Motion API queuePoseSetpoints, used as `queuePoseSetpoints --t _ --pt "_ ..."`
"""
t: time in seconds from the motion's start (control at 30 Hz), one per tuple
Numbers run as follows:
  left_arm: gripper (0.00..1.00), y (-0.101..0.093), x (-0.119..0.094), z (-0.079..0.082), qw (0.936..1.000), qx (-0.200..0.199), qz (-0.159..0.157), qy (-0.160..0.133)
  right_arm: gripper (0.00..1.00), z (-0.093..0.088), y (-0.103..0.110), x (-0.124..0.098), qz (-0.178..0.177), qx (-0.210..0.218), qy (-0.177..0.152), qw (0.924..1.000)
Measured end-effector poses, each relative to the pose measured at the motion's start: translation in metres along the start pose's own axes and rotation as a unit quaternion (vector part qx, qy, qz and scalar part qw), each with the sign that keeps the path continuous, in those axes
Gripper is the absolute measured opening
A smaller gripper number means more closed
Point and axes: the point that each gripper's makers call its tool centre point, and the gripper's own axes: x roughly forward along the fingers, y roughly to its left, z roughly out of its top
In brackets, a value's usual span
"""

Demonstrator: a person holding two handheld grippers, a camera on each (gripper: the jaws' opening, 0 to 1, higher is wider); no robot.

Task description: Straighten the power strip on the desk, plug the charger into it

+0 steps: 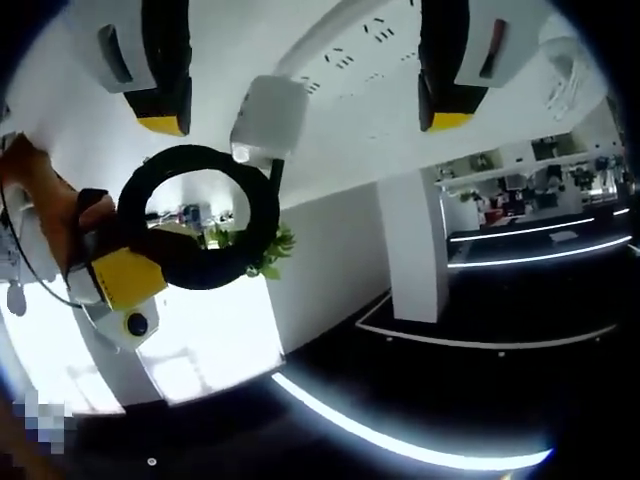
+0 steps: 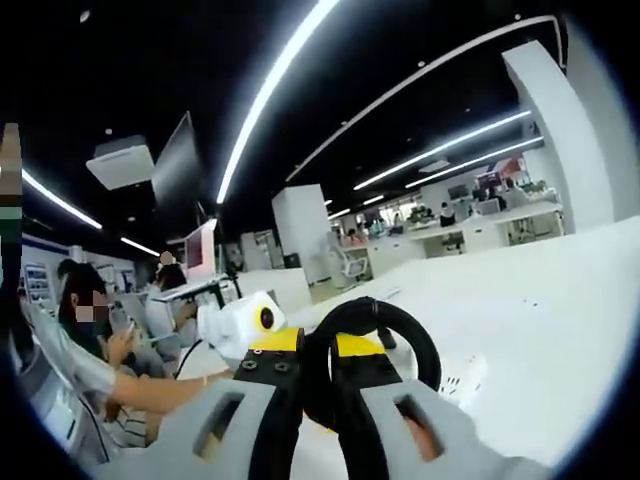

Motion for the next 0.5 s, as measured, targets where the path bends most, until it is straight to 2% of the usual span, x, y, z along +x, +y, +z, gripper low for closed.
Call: queuePoseSetpoints --t 0.13,0.2,0.23,0.37,0.5 --pt "0.90 -0.001 -0.002 -0.005 0.9998 0.020 -0.006 0.003 0.08 -0.003 0.000 0.001 0.006 0.007 0.003 0.9999" --pt "0.82 -0.002 -0.003 -0.005 0.9995 0.029 -0.012 0.001 0.08 -0.005 0.001 0.002 0.009 0.010 0.007 0.9999" --pt "0.78 -0.003 -0.003 -0.005 0.9993 0.034 -0.018 -0.002 0.08 -0.005 0.001 0.002 0.009 0.010 0.009 0.9999" --pt "0.47 -0.008 -0.005 -0.001 0.9981 0.049 -0.033 -0.019 0.08 -0.007 0.001 0.003 0.014 0.014 0.012 0.9997" --pt "0.45 -0.014 -0.006 0.002 0.9975 0.040 -0.047 -0.033 0.08 -0.009 0.001 0.004 0.018 0.018 0.016 0.9995"
